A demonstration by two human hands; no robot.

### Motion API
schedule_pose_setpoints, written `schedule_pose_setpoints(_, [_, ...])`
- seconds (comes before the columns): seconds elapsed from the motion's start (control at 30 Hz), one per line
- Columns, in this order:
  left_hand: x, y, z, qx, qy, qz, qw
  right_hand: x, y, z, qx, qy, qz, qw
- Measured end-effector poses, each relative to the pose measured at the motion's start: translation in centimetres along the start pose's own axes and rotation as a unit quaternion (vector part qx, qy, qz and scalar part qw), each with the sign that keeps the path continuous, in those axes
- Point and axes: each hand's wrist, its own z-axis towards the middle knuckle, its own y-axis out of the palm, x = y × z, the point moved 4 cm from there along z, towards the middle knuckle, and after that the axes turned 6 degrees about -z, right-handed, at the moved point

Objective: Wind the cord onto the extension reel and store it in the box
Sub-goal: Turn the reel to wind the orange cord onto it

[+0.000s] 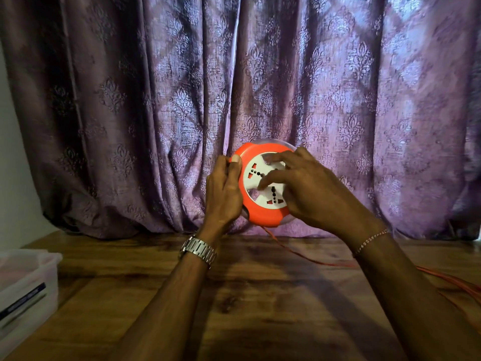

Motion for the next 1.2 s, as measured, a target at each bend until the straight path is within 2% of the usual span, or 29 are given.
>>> schedule_pose_setpoints(0.07, [-0.1, 0.0, 0.0, -0.002, -0.002, 0.0, 1.0, -0.3, 0.3, 0.0, -0.068, -0.003, -0.02, 0.997])
schedule_pose_setpoints(0.13, [-0.1, 0.1, 0.0, -0.006, 0.0, 0.001, 1.0, -0.6, 0.6, 0.0, -0.093, -0.001, -0.06, 0.994])
schedule_pose_setpoints(0.5, [0.6, 0.3, -0.4, -0.015, 0.016, 0.022, 1.0, -0.2, 0.9, -0.3, 0.004, 0.053, -0.098, 0.994])
schedule_pose_setpoints(0.67, [0.6, 0.2, -0.3, -0.007, 0.007, 0.016, 1.0, 0.6, 0.7, -0.5, 0.095, 0.158, -0.083, 0.979])
schedule_pose_setpoints(0.73, [0.7, 0.2, -0.3, -0.011, 0.008, 0.015, 1.0, 0.7, 0.4, -0.5, 0.12, 0.173, -0.092, 0.973])
schedule_pose_setpoints(0.83, [0.7, 0.3, -0.4, -0.015, 0.016, 0.023, 0.999, 0.5, 0.4, -0.2, 0.1, 0.143, -0.107, 0.979])
schedule_pose_setpoints(1.0, [0.6, 0.1, -0.3, -0.006, 0.012, 0.024, 1.0, 0.4, -0.2, -0.1, 0.079, 0.049, -0.017, 0.996])
schedule_pose_setpoints(1.07, [0.6, 0.0, -0.3, 0.0, 0.01, 0.022, 1.0, 0.3, 0.1, 0.0, 0.031, 0.01, 0.0, 0.999])
schedule_pose_setpoints(1.2, [0.5, 0.0, -0.3, -0.001, 0.009, 0.02, 1.0, -0.6, 0.4, 0.1, -0.055, -0.004, -0.031, 0.998])
